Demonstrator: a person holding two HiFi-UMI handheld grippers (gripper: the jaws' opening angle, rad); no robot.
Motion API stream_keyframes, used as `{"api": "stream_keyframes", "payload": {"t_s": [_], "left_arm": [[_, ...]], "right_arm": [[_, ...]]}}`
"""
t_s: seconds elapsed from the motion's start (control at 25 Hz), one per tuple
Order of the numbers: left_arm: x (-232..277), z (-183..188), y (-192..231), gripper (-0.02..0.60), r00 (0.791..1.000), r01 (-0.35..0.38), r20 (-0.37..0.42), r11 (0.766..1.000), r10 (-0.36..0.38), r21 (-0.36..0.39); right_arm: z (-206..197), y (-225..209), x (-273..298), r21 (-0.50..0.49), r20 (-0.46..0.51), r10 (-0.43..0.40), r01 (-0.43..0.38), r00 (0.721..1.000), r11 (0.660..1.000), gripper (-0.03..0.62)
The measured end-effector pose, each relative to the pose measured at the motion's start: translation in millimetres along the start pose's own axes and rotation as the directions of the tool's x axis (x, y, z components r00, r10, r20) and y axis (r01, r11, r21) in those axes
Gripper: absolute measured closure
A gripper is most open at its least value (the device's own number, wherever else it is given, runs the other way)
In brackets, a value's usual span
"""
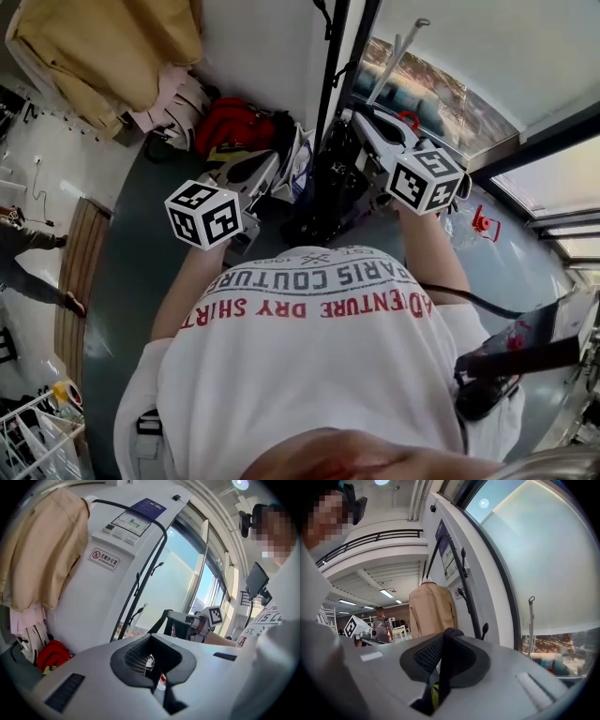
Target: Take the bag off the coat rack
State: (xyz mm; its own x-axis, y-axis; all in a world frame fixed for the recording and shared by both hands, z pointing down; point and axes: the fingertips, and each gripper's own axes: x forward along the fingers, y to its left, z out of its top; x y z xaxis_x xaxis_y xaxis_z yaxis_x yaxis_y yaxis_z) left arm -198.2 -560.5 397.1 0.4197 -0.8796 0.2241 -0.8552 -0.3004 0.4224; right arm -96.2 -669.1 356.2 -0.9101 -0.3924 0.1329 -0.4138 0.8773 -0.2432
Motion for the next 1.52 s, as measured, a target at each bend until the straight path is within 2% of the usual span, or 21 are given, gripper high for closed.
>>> {"api": "stream_keyframes", "payload": {"t_s": [0.28, 0.52, 0.76, 0.92, 1.04, 1.16, 1.28, 1.52], "left_arm": [[-115, -10, -45, 0.581, 0.997, 0.079, 0.02, 0.996, -0.08, 0.048], [-204, -38, -68, 0.58, 0.99, 0.138, 0.008, 0.99, -0.139, 0.023], [-270, -74, -99, 0.581, 0.986, 0.168, -0.019, 0.986, -0.168, 0.016], [-300, -98, -125, 0.581, 0.985, 0.173, -0.01, 0.985, -0.172, 0.019], [-316, -128, -149, 0.581, 0.984, 0.179, -0.013, 0.984, -0.179, 0.013], [-338, -164, -184, 0.581, 0.981, 0.194, -0.021, 0.981, -0.194, 0.014], [-372, -195, -232, 0.581, 0.977, 0.211, -0.022, 0.976, -0.211, 0.045], [-469, -246, -332, 0.58, 0.976, 0.214, 0.036, 0.974, -0.217, 0.079]], "right_arm": [[8, 114, -61, -0.021, 0.07, -0.042, 0.043, 0.997, 0.999, 0.56], [-5, 211, -108, 0.008, 0.101, -0.053, 0.053, 0.993, 0.999, 0.56], [-40, 297, -165, 0.035, 0.103, -0.057, 0.054, 0.993, 0.998, 0.56], [-66, 357, -204, -0.016, 0.088, -0.03, 0.032, 0.996, 0.999, 0.56], [-91, 398, -237, -0.018, 0.085, 0.0, 0.002, 0.996, 1.0, 0.56], [-126, 436, -276, -0.018, 0.066, 0.01, -0.009, 0.998, 1.0, 0.562], [-154, 475, -323, -0.018, 0.061, 0.009, -0.008, 0.998, 1.0, 0.562], [-184, 552, -420, -0.014, 0.056, -0.007, 0.008, 0.998, 1.0, 0.56]]}}
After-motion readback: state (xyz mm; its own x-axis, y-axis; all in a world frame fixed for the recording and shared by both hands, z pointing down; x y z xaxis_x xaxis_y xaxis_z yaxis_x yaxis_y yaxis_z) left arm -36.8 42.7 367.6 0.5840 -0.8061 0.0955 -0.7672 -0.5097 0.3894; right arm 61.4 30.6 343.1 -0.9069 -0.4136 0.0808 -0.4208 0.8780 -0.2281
